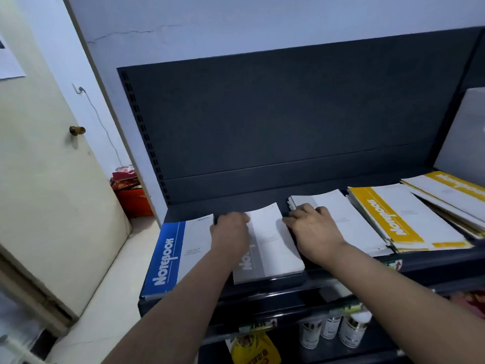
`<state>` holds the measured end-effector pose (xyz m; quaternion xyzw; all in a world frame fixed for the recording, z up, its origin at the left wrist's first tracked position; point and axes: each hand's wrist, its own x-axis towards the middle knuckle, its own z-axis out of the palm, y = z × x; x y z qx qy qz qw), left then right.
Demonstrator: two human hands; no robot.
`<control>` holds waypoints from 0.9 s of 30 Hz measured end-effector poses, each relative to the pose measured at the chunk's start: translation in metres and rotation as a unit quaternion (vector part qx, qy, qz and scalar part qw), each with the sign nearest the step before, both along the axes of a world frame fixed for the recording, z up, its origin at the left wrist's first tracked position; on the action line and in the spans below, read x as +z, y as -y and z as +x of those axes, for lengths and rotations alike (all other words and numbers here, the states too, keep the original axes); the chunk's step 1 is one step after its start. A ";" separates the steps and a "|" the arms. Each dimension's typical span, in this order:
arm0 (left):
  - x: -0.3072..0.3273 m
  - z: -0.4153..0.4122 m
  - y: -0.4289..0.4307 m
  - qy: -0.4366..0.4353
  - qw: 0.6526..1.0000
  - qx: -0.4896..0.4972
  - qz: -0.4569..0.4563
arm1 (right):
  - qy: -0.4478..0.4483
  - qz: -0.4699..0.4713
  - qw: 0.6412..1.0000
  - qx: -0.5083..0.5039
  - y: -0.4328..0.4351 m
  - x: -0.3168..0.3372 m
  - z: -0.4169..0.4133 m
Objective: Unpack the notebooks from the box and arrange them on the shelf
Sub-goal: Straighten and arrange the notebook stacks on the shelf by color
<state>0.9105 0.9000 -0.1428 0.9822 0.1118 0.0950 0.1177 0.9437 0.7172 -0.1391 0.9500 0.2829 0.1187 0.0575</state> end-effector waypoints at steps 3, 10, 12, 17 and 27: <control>0.007 0.010 0.008 0.016 0.995 -0.039 -0.096 | -0.009 0.006 0.998 -0.067 0.032 0.006 -0.002; 0.006 0.031 0.076 -0.014 0.984 -0.077 -0.160 | -0.041 0.007 0.991 -0.130 0.107 0.006 0.007; 0.005 0.039 0.093 -0.030 0.984 -0.046 -0.168 | -0.048 0.016 0.993 -0.110 0.118 0.008 0.015; 0.011 0.052 0.120 -0.087 0.982 0.026 -0.167 | -0.067 0.035 0.996 -0.044 0.136 0.010 0.036; 0.014 0.055 0.145 -0.076 0.972 0.123 -0.184 | -0.096 0.009 0.995 0.026 0.150 -0.004 0.055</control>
